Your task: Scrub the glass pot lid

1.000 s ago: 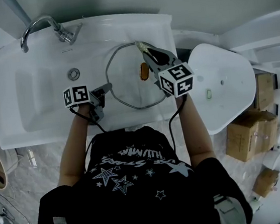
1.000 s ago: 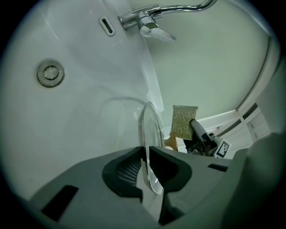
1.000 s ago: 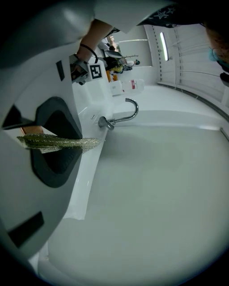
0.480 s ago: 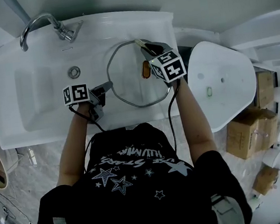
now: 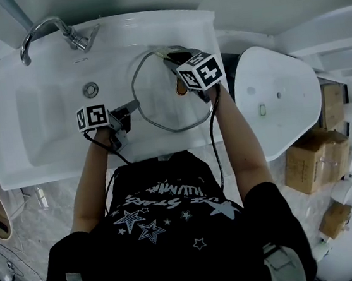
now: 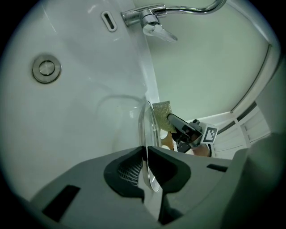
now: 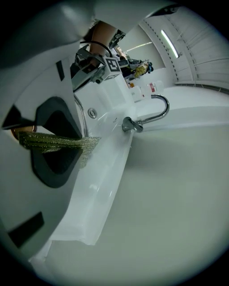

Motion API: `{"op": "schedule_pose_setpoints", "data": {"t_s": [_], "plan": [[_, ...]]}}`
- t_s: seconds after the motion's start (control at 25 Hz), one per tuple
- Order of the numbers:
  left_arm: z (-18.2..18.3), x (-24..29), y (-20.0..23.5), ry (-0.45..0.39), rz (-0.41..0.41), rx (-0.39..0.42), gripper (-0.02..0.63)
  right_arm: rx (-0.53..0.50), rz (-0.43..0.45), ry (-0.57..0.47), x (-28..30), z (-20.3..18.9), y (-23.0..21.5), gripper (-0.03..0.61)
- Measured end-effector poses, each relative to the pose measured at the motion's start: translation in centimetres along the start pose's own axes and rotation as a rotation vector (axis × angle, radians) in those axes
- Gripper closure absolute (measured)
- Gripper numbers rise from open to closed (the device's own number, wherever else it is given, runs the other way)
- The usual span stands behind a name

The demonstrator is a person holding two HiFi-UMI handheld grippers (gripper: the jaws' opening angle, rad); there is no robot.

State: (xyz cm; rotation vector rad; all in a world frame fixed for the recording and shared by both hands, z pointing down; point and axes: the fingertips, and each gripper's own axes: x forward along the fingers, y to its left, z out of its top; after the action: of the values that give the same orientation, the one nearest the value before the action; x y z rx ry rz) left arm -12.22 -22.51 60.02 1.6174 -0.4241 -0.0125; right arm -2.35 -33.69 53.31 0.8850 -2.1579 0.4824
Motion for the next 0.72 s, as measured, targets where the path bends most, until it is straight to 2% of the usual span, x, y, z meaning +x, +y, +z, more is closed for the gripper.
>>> {"op": "schedule_pose_setpoints", "data": {"t_s": [0.16, 0.44, 0.72], "plan": [[0.0, 0.0, 0.0, -0.004, 0.004, -0.002, 0.572, -0.066, 0.073, 0.045, 0.9, 0.2, 2.0, 0.511], [0.0, 0.0, 0.1, -0.002, 0.008, -0.004, 0.572, -0.161, 0.148, 0.093, 1.5, 0.2, 4.3, 0.511], [-0.1, -0.1, 0.1, -0.008, 0.002, -0.016, 0.574, -0.207, 0.210, 0.123, 1.9, 0.6, 5.7, 0.511]]}}
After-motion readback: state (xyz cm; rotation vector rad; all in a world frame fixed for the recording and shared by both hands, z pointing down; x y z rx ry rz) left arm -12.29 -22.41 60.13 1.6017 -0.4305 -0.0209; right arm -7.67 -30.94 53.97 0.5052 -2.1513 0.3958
